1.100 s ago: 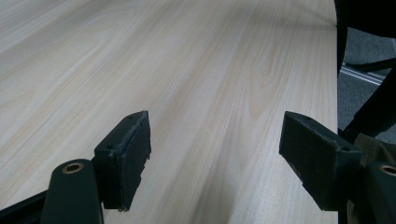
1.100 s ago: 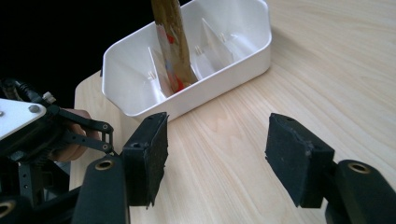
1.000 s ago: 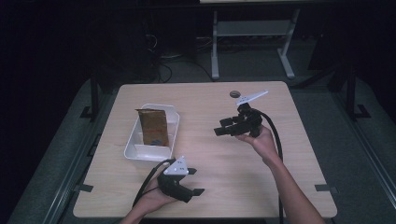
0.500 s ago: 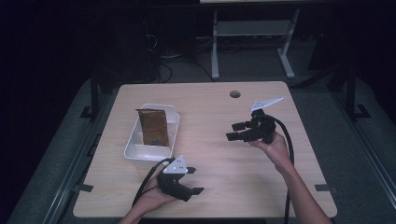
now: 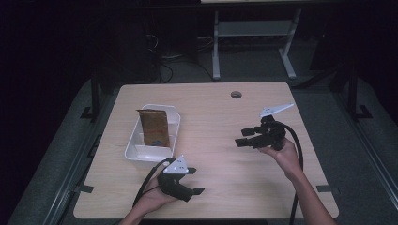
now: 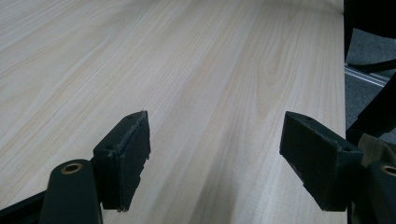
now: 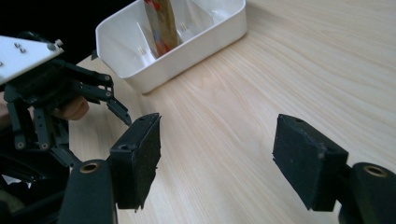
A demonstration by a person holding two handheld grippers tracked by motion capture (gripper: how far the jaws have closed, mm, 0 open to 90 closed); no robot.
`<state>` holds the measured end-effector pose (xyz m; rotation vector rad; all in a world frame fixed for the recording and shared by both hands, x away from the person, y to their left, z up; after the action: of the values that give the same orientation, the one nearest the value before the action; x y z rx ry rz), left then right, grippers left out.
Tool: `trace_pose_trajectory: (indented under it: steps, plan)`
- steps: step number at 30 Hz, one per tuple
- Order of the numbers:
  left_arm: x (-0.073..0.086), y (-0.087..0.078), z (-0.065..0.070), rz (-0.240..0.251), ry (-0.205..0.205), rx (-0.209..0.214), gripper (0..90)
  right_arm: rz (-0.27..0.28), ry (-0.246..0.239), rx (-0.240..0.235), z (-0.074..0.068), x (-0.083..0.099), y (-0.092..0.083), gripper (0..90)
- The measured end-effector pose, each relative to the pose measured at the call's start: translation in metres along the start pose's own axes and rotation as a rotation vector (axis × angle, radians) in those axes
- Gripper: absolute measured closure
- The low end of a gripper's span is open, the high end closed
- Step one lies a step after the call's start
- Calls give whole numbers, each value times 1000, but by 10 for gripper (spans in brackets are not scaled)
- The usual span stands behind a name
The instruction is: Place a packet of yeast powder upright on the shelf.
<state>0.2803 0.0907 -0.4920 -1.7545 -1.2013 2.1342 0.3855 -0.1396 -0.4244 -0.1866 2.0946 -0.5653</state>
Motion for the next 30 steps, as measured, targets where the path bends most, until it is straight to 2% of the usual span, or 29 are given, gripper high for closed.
trace_pose_trajectory:
  steps: [25,30]
  plan:
    - [0,0,-1,-1,5,-6,243,-6,52,36,0,52,-26,330]
    - [0,-1,-3,1,-4,-10,243,-23,64,39,-1,66,-29,335]
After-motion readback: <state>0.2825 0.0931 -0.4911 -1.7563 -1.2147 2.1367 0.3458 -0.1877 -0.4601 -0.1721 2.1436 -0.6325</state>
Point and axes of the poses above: each handheld gripper's, and its own axes: y roughly forward along the jaws, x roughly out of its underside, z roughly to its right, the point moved 7 cm from there along y, roughly forward along the jaws, and after that the axes turned 10 degrees about -x, right-handed, at the moved point
